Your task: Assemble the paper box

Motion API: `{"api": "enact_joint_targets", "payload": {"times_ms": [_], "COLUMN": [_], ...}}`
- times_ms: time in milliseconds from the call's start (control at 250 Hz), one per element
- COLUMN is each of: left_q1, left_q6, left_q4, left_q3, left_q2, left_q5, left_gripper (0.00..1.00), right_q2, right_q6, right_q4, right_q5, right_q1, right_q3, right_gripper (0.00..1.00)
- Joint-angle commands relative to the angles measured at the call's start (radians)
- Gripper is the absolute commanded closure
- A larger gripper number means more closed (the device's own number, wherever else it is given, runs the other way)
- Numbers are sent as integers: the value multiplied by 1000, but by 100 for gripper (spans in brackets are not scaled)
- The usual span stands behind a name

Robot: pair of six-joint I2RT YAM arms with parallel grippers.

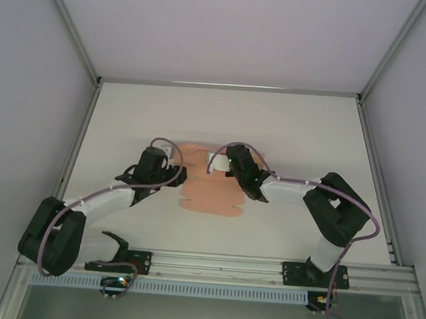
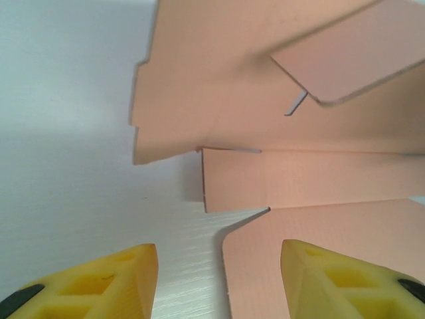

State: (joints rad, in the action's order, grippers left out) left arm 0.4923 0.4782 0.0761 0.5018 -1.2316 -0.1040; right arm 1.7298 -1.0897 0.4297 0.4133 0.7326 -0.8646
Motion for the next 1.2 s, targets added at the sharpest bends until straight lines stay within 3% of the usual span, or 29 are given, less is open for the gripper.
{"api": "enact_joint_targets", "payload": {"times_ms": [0,220,427,635,831,1198], "left_q1": [-22,-31,-17,26,36,101], "left_q6": [18,43,36,17,6,-33], "left_q4": [45,108,160,278,307,442], "left_q3": [-29,23,80,100,140,130], "left_q2": [22,-113,-250,-307,-364,-371], "left_q5": [-62,-172,-182,-177,-242,-261], "left_gripper": [47,46,52,55,61,58], "right_q2": [-13,-5,-6,-5,-14,-11], "right_q6": [31,31,39,38,42,58], "right_q4": [-48,-56,-62,-55,-65,-63], "right_q5": [-28,-24,-31,-42,-47,-46], "right_q1": [-5,-4,-4,2,5,16], "right_q3": [27,21,22,34,31,31], "right_gripper": [100,100,100,100,100,100]}}
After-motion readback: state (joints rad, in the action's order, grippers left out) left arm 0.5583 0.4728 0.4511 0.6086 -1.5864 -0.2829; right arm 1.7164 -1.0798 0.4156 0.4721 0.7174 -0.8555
